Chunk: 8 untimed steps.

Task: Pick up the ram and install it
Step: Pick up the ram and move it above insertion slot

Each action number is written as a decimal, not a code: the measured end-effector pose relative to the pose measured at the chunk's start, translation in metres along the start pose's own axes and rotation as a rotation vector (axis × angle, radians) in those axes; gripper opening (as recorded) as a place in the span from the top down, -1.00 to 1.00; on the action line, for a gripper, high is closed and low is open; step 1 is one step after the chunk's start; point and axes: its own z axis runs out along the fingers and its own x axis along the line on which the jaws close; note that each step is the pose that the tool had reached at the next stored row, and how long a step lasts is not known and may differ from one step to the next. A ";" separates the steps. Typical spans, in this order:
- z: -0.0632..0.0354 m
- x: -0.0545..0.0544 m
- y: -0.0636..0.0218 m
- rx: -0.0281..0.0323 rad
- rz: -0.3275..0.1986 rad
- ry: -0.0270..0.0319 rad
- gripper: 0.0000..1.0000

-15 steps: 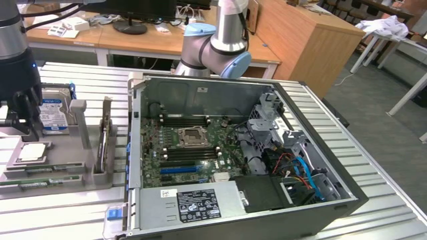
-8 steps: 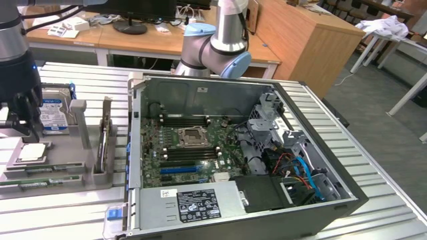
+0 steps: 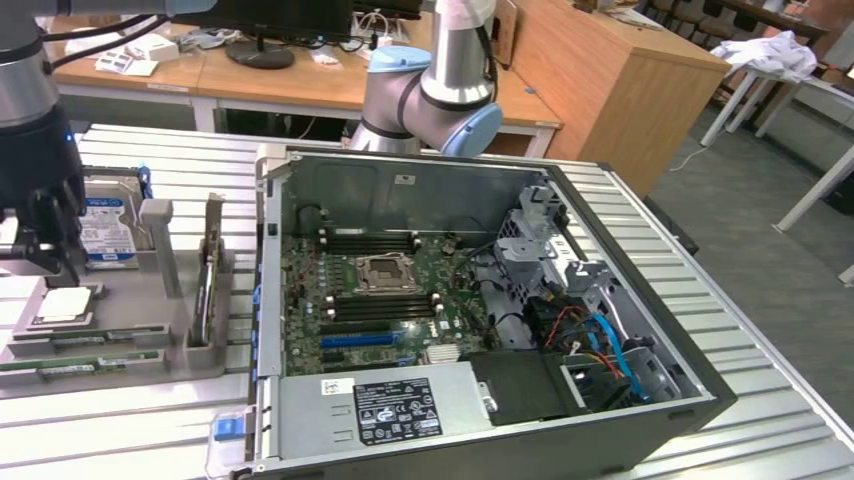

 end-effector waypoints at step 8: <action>0.0054 0.000 0.0003 0.0006 0.000 0.0001 0.29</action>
